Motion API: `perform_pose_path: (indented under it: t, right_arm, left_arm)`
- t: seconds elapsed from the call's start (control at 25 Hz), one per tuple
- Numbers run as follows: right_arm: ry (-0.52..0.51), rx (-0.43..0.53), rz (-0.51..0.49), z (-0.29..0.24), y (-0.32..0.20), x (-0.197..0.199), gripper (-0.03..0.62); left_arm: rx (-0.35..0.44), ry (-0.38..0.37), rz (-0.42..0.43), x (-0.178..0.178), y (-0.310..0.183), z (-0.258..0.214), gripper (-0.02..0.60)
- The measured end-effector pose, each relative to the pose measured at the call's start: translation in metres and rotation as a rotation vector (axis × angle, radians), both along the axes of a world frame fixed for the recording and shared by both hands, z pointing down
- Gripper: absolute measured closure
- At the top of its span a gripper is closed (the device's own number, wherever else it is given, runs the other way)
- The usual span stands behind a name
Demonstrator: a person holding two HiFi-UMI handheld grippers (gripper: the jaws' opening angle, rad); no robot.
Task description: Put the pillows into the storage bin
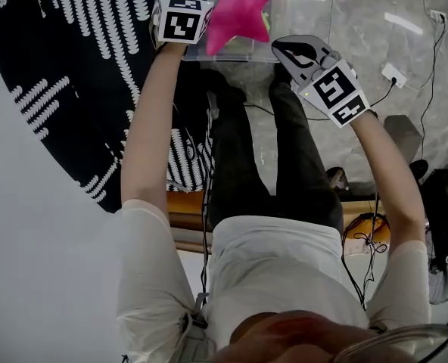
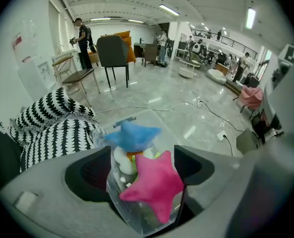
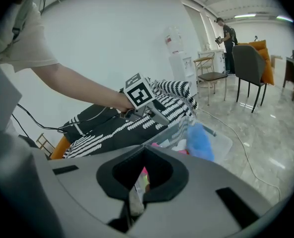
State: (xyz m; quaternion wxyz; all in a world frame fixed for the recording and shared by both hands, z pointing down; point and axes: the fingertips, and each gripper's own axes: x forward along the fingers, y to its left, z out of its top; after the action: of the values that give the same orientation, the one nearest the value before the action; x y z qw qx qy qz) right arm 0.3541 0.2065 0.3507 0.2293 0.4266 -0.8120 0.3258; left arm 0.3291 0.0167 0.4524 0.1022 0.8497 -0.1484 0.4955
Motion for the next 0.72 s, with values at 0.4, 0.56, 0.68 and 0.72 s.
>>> perform_pose_path:
  t: [0.4, 0.56, 0.68, 0.72]
  right_arm:
    - [0.024, 0.014, -0.029, -0.010, -0.011, -0.003, 0.594]
    - [0.044, 0.019, -0.016, -0.031, -0.011, 0.006, 0.594]
    - [0.072, 0.039, 0.012, -0.056, -0.013, 0.015, 0.594]
    - [0.081, 0.047, 0.023, -0.067, -0.013, 0.017, 0.594]
  left_arm:
    - [0.034, 0.038, -0.021, -0.006, -0.008, -0.030, 0.193]
    - [0.009, 0.081, -0.062, -0.006, 0.005, -0.059, 0.193]
    - [0.013, 0.125, -0.062, -0.006, 0.016, -0.093, 0.194]
    - [0.017, 0.140, -0.059, -0.007, 0.019, -0.106, 0.193]
